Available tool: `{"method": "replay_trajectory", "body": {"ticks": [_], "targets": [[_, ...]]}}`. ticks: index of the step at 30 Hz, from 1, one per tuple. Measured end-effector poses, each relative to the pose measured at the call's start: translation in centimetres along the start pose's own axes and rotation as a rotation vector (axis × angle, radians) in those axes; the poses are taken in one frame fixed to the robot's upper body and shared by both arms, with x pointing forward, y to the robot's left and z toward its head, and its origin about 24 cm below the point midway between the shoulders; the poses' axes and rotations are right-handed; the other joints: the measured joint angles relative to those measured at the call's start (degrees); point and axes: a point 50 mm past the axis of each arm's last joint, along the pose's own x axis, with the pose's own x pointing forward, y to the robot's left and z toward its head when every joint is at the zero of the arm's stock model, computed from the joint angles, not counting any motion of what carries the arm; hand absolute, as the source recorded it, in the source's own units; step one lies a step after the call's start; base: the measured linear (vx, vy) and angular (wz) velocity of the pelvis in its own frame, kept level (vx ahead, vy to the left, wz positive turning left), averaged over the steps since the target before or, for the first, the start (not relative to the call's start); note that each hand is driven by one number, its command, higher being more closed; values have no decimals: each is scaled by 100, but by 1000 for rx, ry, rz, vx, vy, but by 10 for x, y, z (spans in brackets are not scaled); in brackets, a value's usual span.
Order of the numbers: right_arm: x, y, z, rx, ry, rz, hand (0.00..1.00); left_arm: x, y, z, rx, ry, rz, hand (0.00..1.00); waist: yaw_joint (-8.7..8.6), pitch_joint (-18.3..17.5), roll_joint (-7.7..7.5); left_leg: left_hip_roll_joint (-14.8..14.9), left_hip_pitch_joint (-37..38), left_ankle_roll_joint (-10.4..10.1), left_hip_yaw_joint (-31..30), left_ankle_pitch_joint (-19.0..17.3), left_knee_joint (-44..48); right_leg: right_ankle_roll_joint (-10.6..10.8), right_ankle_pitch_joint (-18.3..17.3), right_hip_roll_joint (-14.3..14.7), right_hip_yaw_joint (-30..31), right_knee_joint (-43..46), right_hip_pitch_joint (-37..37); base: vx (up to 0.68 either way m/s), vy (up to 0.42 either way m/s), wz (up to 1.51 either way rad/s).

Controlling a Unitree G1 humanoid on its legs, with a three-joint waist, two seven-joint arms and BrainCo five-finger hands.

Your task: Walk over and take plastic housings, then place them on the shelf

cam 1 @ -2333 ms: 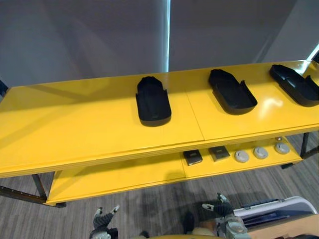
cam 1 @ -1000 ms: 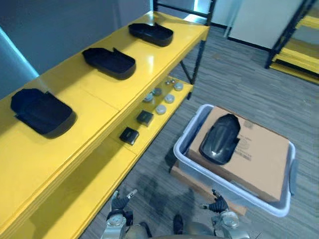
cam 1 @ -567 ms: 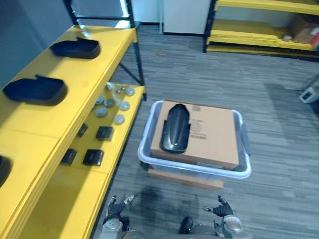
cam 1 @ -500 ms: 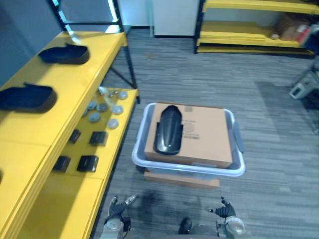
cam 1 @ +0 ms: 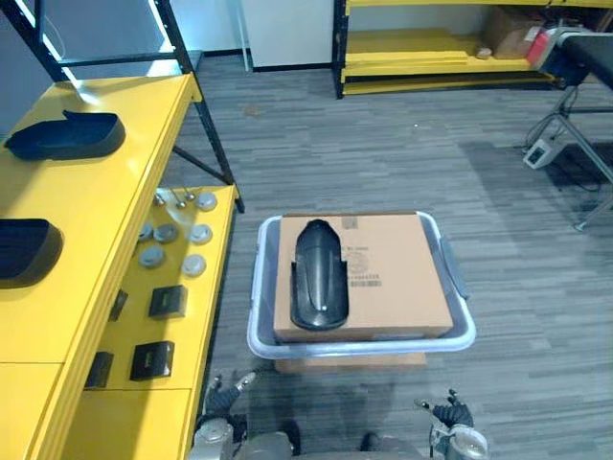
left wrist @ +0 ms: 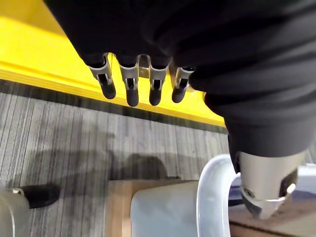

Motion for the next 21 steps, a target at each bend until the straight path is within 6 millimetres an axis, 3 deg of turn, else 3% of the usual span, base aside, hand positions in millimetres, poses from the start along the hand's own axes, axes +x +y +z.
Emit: {"method": "replay_trajectory", "body": {"ticks": [4, 8, 11, 13, 17, 21], "targets": [[2, -16, 2, 83, -4, -64, 0, -3, 5, -12, -8, 32, 15, 0, -8, -68, -87, 34, 183, 0, 48, 1, -82, -34, 125, 7, 144, -112, 141, 102, 31, -12], [2, -37, 30, 132, -124, -144, 0, -4, 10, -17, -20, 49, 30, 0, -24, -112, -150, 32, 220, 2, 139, 2, -124, 9, 235, 6, 286, -210, 152, 42, 22, -13], [-6, -61, 78, 146, -333, -221, 0, -5, 11, -18, -22, 50, 34, 0, -132, -114, -149, 13, 254, 52, 133, 59, -130, 24, 411, -6, 299, -291, 209, 11, 45, -1], [-21, -68, 123, 140, -537, -246, 0, -5, 11, -14, -25, 29, 35, 0, -162, -121, -163, 3, 238, 53, 131, 60, -138, 36, 467, -15, 305, -299, 187, -16, 44, 0], [-43, -56, 166, 146, -752, -201, 0, -5, 11, -11, -26, 11, 34, 0, -159, -162, -231, -21, 97, 122, 107, 113, -149, 35, 485, -26, 290, -303, 72, -35, -1, 8], [-68, -3, 194, 67, -921, 14, 0, -7, 7, -15, -6, 13, 14, 0, -137, -161, -237, -39, -68, 109, -35, 200, -198, 35, 487, -23, 258, -357, -23, -50, -31, 15]]}}
